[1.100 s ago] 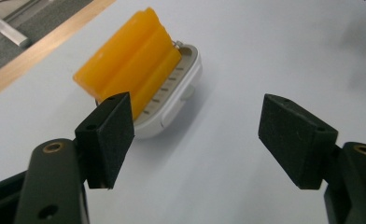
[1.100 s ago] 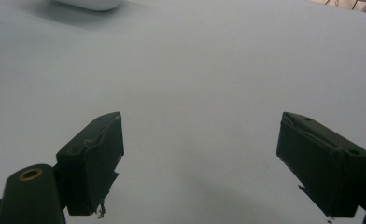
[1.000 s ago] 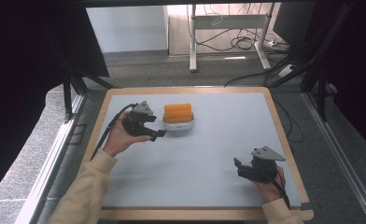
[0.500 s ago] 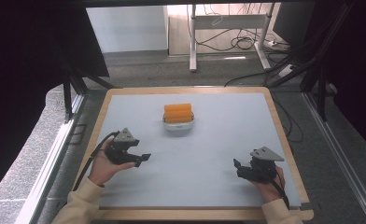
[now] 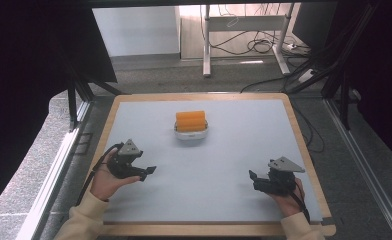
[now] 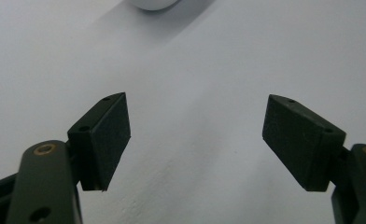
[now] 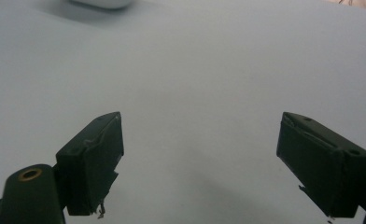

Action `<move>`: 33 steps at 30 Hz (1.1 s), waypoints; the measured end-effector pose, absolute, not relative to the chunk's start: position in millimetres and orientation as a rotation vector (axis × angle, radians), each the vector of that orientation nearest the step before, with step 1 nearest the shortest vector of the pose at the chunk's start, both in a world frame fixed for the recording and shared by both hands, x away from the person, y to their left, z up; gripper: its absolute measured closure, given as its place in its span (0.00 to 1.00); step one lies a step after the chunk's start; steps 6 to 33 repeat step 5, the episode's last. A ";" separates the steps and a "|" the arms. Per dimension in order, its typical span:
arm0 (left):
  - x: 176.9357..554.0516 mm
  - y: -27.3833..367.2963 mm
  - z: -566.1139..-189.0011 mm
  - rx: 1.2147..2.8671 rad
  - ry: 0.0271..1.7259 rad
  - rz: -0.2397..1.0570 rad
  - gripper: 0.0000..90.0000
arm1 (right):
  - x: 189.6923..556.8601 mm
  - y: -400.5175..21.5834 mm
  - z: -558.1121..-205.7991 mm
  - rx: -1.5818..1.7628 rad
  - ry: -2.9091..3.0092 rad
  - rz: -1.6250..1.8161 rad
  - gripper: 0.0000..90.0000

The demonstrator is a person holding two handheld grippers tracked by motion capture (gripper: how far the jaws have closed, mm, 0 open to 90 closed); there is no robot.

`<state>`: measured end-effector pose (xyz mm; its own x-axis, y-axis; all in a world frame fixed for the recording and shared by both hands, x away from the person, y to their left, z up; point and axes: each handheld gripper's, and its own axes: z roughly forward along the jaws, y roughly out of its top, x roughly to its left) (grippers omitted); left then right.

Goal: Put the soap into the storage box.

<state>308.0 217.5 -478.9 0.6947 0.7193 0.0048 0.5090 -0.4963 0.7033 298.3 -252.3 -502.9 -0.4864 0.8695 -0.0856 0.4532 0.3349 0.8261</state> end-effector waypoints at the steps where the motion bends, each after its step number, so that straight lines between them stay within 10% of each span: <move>1: 308.8 217.6 -478.9 2.204 0.935 0.384 0.25 | 297.7 -251.7 -501.9 1.153 2.075 1.045 0.17; 33: 311.5 217.6 -479.3 2.206 0.938 0.382 0.24 | 296.7 -251.3 -503.4 1.137 2.089 1.047 0.16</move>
